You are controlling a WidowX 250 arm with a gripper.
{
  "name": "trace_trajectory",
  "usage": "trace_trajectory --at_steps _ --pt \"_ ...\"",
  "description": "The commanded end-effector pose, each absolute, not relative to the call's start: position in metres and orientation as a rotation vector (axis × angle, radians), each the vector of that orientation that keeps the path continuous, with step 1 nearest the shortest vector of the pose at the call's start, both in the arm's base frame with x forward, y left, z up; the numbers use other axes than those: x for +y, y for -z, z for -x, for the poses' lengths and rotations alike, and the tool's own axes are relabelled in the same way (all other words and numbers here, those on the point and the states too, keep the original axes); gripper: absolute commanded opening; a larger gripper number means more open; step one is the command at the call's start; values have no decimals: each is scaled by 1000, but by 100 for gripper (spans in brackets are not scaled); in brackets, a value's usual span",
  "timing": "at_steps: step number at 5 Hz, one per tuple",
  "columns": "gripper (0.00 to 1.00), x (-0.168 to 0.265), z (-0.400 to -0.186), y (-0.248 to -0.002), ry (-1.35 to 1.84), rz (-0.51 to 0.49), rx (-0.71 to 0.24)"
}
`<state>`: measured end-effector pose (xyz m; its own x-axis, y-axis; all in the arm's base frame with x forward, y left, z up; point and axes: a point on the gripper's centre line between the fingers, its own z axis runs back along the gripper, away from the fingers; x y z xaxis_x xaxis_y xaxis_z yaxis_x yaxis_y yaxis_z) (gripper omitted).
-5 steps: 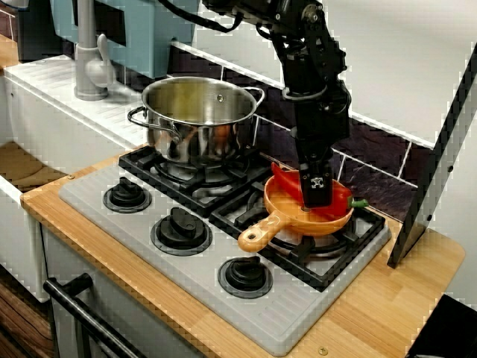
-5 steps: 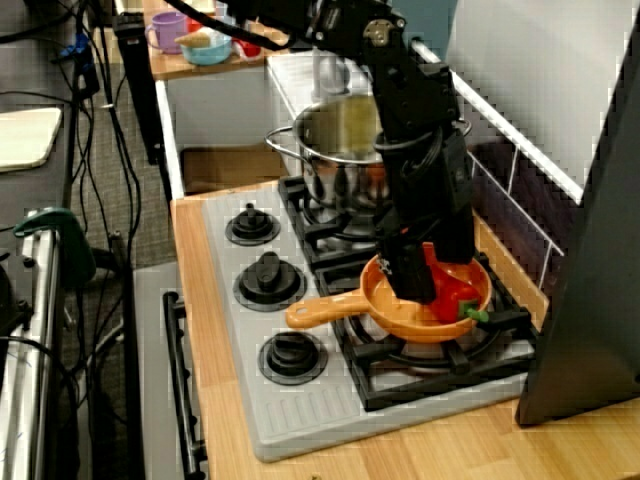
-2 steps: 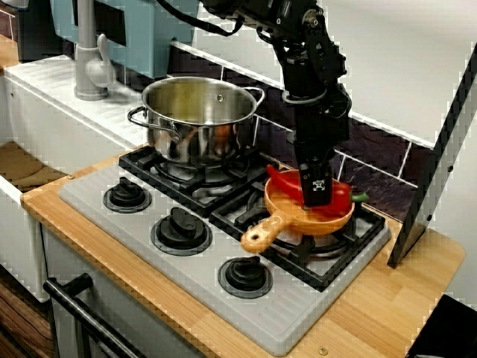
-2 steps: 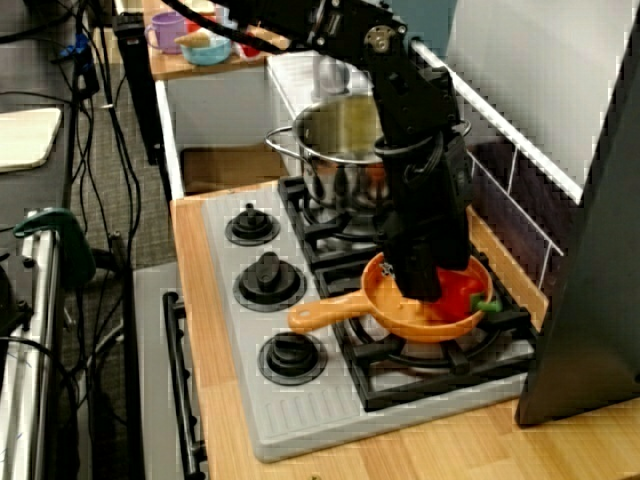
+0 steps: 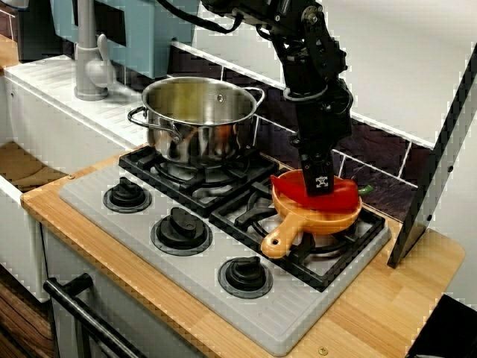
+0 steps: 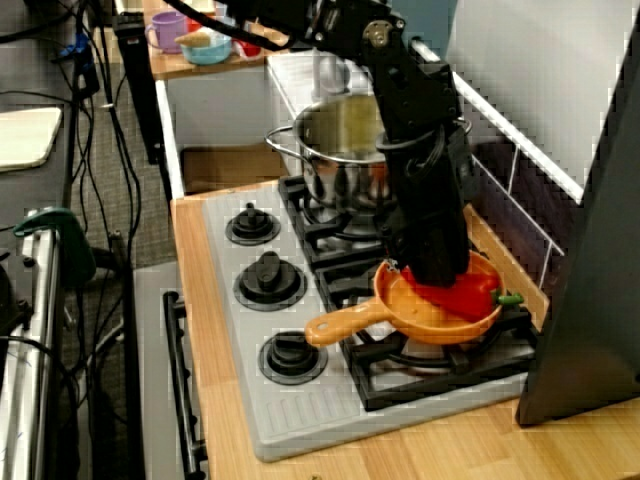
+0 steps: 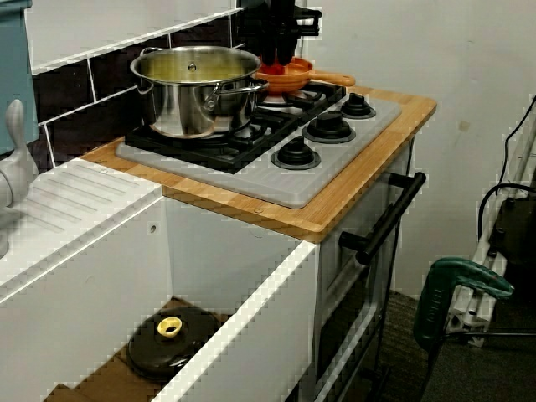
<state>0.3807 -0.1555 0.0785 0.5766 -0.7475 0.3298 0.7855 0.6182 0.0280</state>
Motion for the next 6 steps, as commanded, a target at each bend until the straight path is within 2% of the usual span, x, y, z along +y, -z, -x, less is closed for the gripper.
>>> trace_trajectory --at_steps 1,2,6 --pt "0 -153 -369 -100 892 145 -354" --pt "100 -153 -368 -101 894 147 -340" --pt "100 -153 -367 -100 869 157 -331"
